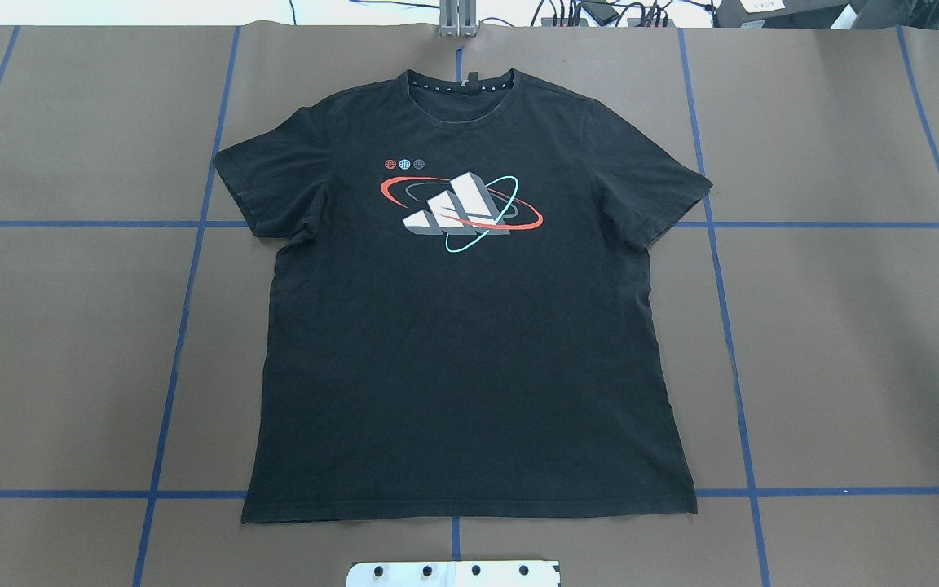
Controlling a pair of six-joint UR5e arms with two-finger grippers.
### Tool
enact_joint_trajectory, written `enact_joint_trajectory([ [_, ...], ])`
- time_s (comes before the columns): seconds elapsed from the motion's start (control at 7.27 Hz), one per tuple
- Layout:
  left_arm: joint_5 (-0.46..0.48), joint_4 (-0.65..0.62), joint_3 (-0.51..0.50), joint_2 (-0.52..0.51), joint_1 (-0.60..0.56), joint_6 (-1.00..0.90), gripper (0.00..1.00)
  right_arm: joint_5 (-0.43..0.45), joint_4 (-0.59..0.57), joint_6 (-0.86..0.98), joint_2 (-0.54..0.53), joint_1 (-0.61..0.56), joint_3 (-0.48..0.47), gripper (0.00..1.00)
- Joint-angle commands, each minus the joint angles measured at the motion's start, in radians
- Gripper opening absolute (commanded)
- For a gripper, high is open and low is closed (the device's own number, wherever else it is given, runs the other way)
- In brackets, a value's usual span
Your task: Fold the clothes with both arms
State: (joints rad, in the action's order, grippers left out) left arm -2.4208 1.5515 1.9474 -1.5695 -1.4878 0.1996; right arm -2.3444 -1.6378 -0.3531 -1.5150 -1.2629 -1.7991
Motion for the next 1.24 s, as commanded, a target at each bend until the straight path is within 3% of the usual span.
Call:
enact_joint_trajectory([
  [0.0,-0.011,-0.001,0.036,0.002,0.001,0.003,1.0,0.002,0.257,-0.436,0.198,0.139,0.224,0.99],
  [0.28,-0.011,0.002,0.042,0.0,0.001,0.003,1.0,0.003,0.497,-0.715,0.356,0.192,0.438,0.99],
  [0.55,-0.009,0.002,0.042,-0.003,0.003,0.003,1.0,0.005,0.729,-0.794,0.426,0.207,0.638,0.95],
  [0.69,-0.009,0.008,0.041,-0.003,0.003,0.003,1.0,0.007,0.781,-0.805,0.462,0.217,0.699,0.94],
  [1.1,-0.009,0.015,0.041,-0.001,0.003,0.003,1.0,0.043,0.783,-0.805,0.478,0.258,0.736,0.85],
])
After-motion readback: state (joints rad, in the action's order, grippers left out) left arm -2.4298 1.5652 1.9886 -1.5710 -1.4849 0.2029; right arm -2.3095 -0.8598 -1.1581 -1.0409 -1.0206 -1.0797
